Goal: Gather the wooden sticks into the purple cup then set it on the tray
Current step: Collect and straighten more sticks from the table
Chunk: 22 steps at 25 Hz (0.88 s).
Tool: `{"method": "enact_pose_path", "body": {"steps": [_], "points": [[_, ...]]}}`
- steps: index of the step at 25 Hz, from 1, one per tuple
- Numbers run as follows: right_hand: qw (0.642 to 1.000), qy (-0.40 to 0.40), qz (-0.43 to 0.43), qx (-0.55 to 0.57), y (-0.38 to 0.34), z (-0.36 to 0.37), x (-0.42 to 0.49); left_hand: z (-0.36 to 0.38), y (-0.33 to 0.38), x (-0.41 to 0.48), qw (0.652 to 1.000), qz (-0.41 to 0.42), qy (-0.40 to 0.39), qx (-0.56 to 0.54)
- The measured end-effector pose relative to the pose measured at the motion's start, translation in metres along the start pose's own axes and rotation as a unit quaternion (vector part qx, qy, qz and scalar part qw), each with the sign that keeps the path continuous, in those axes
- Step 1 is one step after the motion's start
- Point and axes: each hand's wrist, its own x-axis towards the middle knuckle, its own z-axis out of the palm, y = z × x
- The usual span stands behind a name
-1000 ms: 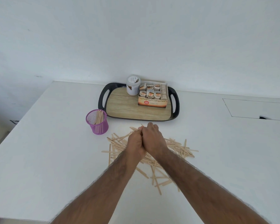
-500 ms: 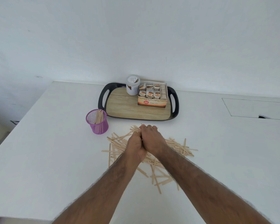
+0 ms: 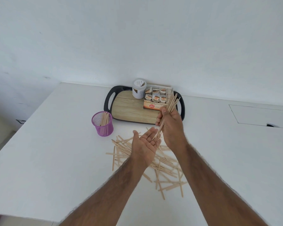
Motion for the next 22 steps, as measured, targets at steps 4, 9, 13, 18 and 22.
{"method": "enact_pose_path", "body": {"steps": [4,9,13,18,22], "points": [[0.994,0.020,-0.010,0.104,-0.008,0.011,-0.004,0.000,-0.008,0.005,0.999,-0.022,-0.005,-0.045],[0.996,0.050,-0.028,0.073,-0.010,0.010,-0.006,0.004,-0.003,0.001,0.998,-0.015,-0.009,-0.063],[0.995,0.067,-0.014,0.069,0.003,0.015,-0.019,0.029,0.000,-0.008,0.997,-0.007,-0.050,-0.065],[0.989,0.077,0.029,0.125,0.012,0.024,-0.023,0.043,0.006,-0.013,0.996,-0.009,-0.044,-0.081],[0.987,0.084,0.039,0.128,0.006,0.024,-0.022,0.043,0.010,-0.011,0.996,-0.006,-0.029,-0.079]]}}
